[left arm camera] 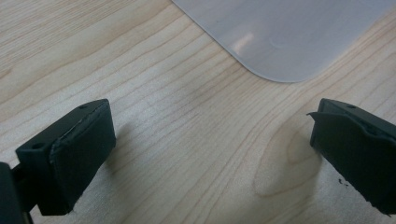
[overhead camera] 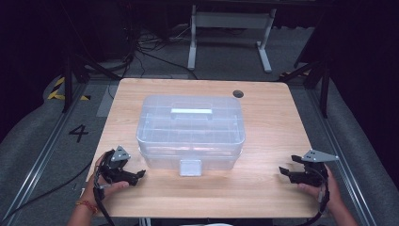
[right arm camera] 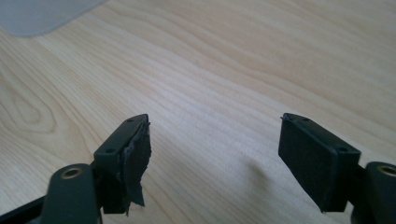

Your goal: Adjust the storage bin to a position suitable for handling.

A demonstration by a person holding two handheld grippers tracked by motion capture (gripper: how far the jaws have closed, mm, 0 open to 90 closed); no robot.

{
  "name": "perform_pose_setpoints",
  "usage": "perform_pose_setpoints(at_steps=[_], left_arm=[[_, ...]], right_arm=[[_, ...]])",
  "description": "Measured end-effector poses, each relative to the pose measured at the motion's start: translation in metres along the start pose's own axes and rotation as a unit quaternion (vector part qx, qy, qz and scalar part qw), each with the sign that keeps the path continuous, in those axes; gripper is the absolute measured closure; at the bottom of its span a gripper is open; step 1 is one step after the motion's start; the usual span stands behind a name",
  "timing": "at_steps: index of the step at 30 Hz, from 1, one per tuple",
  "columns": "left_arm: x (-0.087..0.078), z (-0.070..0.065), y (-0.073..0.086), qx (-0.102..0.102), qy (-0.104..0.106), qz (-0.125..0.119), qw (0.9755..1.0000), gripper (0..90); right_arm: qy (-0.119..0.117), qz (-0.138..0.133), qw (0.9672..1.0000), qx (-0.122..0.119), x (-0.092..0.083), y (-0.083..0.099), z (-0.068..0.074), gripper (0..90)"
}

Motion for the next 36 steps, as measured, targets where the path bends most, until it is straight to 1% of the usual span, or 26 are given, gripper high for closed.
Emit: perform_pose_setpoints(at_steps=[1, 7, 8, 10, 11, 13, 14, 15, 17, 18, 19, 20, 21, 22, 25, 26, 27, 28, 29, 30, 31, 32, 33, 34, 35, 36], left_arm=[[0.0, 0.002, 0.0, 0.007, -0.006, -0.001, 1.0, 0.5], [0.0, 0.002, 0.0, 0.007, -0.006, -0.001, 1.0, 0.5], [0.0, 0.001, 0.0, 0.005, -0.005, -0.001, 1.0, 0.5], [0.0, 0.001, 0.0, 0.006, -0.005, -0.001, 1.0, 0.5], [0.0, 0.001, 0.0, 0.004, -0.004, -0.001, 1.0, 0.5], [0.0, 0.001, 0.0, 0.003, -0.004, -0.001, 1.0, 0.5], [0.0, 0.001, 0.0, 0.003, -0.004, -0.001, 1.0, 0.5], [0.0, 0.001, 0.0, 0.003, -0.004, -0.001, 1.0, 0.5], [0.0, 0.001, 0.0, 0.003, -0.004, -0.001, 1.0, 0.5], [0.0, 0.002, 0.0, 0.006, -0.005, 0.0, 1.0, 0.5], [0.0, 0.002, 0.0, 0.005, -0.004, 0.0, 1.0, 0.5], [0.0, 0.0, 0.0, -0.002, -0.001, 0.001, 1.0, 0.4], [0.0, 0.0, 0.0, -0.002, -0.001, 0.001, 1.0, 0.4], [0.0, 0.002, 0.0, 0.005, -0.004, 0.0, 1.0, 0.4], [0.0, 0.002, 0.0, 0.006, -0.004, 0.0, 1.0, 0.4], [0.0, 0.0, 0.0, -0.002, 0.0, 0.001, 1.0, 0.4], [0.0, 0.002, 0.0, 0.006, -0.004, 0.0, 1.0, 0.5], [0.0, 0.001, 0.0, 0.003, -0.002, 0.001, 1.0, 0.4], [0.0, 0.001, 0.0, 0.005, -0.004, 0.0, 1.0, 0.5], [0.0, 0.0, 0.0, -0.002, -0.001, 0.001, 1.0, 0.4], [0.0, 0.002, 0.0, 0.006, -0.004, 0.0, 1.0, 0.4], [0.0, 0.002, 0.0, 0.006, -0.004, 0.0, 1.0, 0.4], [0.0, 0.0, 0.0, -0.002, 0.0, 0.002, 1.0, 0.5], [0.0, 0.002, 0.0, 0.006, -0.004, 0.0, 1.0, 0.4], [0.0, 0.0, 0.0, -0.002, -0.001, 0.001, 1.0, 0.5], [0.0, 0.001, 0.0, 0.003, -0.002, 0.001, 1.0, 0.4]], right_arm=[[0.0, -0.011, 0.9999, -0.002, -0.004, -0.006, 0.001, 28.1], [0.003, -0.025, 0.9996, -0.015, -0.009, -0.017, 0.004, 31.1], [0.003, -0.036, 0.9991, -0.023, -0.012, -0.025, 0.006, 32.3], [0.003, -0.036, 0.999, -0.025, -0.012, -0.028, 0.007, 32.3], [0.0, -0.043, 0.9986, -0.031, -0.013, -0.037, 0.009, 32.3], [0.0, -0.044, 0.9985, -0.034, -0.014, -0.04, 0.01, 32.3], [-0.005, -0.05, 0.9979, -0.04, -0.015, -0.049, 0.013, 32.3], [-0.005, -0.05, 0.9979, -0.04, -0.015, -0.049, 0.013, 32.3], [-0.008, -0.054, 0.9973, -0.05, -0.016, -0.058, 0.016, 32.3], [-0.015, -0.063, 0.9964, -0.055, -0.018, -0.067, 0.019, 32.5], [-0.015, -0.063, 0.9964, -0.055, -0.018, -0.067, 0.019, 32.5], [-0.019, -0.066, 0.996, -0.058, -0.019, -0.071, 0.02, 32.8], [-0.022, -0.067, 0.9955, -0.062, -0.02, -0.077, 0.022, 33.4], [-0.022, -0.072, 0.9945, -0.072, -0.022, -0.084, 0.023, 34.5], [-0.027, -0.085, 0.9927, -0.081, -0.026, -0.099, 0.027, 34.8], [-0.027, -0.089, 0.9922, -0.083, -0.027, -0.106, 0.028, 34.8], [-0.027, -0.092, 0.9918, -0.085, -0.027, -0.11, 0.029, 34.9], [-0.03, -0.094, 0.9913, -0.087, -0.028, -0.116, 0.03, 34.9], [-0.03, -0.097, 0.9907, -0.091, -0.028, -0.121, 0.032, 34.9], [-0.031, -0.1, 0.9901, -0.093, -0.029, -0.125, 0.033, 34.9], [-0.034, -0.1, 0.99, -0.093, -0.029, -0.129, 0.034, 34.9], [-0.034, -0.1, 0.9898, -0.096, -0.029, -0.133, 0.036, 34.9], [-0.032, -0.101, 0.9891, -0.102, -0.03, -0.138, 0.038, 34.9], [-0.032, -0.102, 0.9889, -0.104, -0.03, -0.141, 0.039, 34.9], [-0.032, -0.105, 0.9884, -0.106, -0.031, -0.145, 0.041, 34.9], [-0.033, -0.107, 0.988, -0.106, -0.033, -0.148, 0.043, 34.9]])
Point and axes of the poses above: each handheld gripper's, and its own axes: x roughly forward along the jaws, y roughly out of its underside, z roughly to its left, the point moved 5 cm from there along x, roughly forward along the jaws, and after that the axes turned 2 degrees about -y, right-handed, at the moved point
